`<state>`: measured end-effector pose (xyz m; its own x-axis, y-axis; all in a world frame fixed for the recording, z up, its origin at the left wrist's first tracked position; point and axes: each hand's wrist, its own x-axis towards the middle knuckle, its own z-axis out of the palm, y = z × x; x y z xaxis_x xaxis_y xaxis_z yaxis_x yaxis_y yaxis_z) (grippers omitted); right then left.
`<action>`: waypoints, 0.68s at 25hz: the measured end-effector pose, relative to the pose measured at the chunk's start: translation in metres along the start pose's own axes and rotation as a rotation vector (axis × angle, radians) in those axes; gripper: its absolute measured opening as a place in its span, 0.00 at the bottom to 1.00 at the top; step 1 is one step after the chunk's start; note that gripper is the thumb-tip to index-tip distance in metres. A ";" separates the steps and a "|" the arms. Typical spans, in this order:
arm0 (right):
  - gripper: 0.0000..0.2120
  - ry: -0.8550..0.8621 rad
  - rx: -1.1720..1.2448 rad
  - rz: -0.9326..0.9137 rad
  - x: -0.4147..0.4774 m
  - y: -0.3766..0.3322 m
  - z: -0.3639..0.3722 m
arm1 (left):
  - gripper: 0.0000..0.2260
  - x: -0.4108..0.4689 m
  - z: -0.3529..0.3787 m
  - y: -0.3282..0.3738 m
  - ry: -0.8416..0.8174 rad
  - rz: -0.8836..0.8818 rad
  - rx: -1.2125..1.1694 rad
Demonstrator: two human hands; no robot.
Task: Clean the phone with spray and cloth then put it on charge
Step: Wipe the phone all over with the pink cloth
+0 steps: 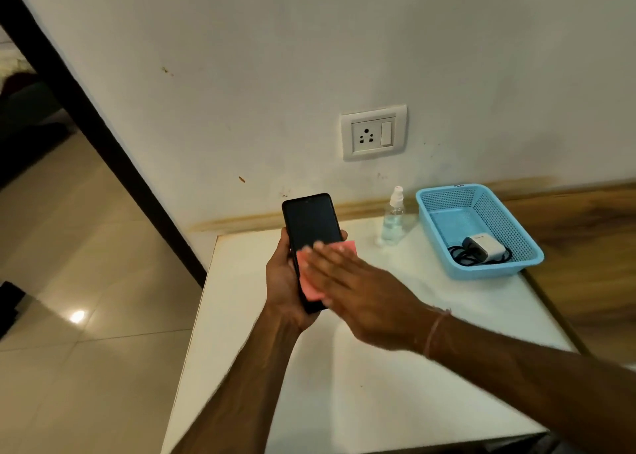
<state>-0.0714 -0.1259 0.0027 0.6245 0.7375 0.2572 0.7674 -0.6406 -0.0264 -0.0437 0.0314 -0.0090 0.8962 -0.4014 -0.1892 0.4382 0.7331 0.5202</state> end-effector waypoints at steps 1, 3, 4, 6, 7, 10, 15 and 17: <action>0.26 0.038 0.026 0.083 0.019 0.007 -0.007 | 0.29 0.000 0.001 -0.003 0.009 0.009 0.019; 0.25 0.079 0.041 0.229 0.055 0.017 -0.018 | 0.27 -0.001 0.003 -0.009 -0.009 0.018 0.003; 0.25 0.086 0.025 0.268 0.067 0.018 -0.020 | 0.27 -0.001 0.003 -0.010 -0.001 0.017 -0.003; 0.25 0.104 -0.003 0.264 0.073 0.013 -0.016 | 0.27 -0.001 -0.001 -0.010 0.016 0.011 -0.015; 0.25 0.109 0.004 0.231 0.067 0.007 -0.012 | 0.26 -0.001 -0.004 -0.008 0.004 0.019 -0.044; 0.25 0.063 0.035 0.101 0.022 -0.022 0.007 | 0.32 0.001 -0.006 -0.002 -0.040 0.000 -0.071; 0.27 -0.038 -0.029 -0.031 -0.021 -0.019 0.013 | 0.33 0.002 -0.005 0.007 -0.051 0.014 -0.066; 0.26 -0.019 0.011 0.014 0.009 -0.003 0.000 | 0.30 0.002 -0.004 0.005 -0.021 0.041 -0.045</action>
<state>-0.0681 -0.1173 0.0054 0.6380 0.7324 0.2378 0.7599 -0.6487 -0.0409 -0.0391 0.0361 -0.0100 0.9120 -0.3815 -0.1506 0.4041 0.7727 0.4895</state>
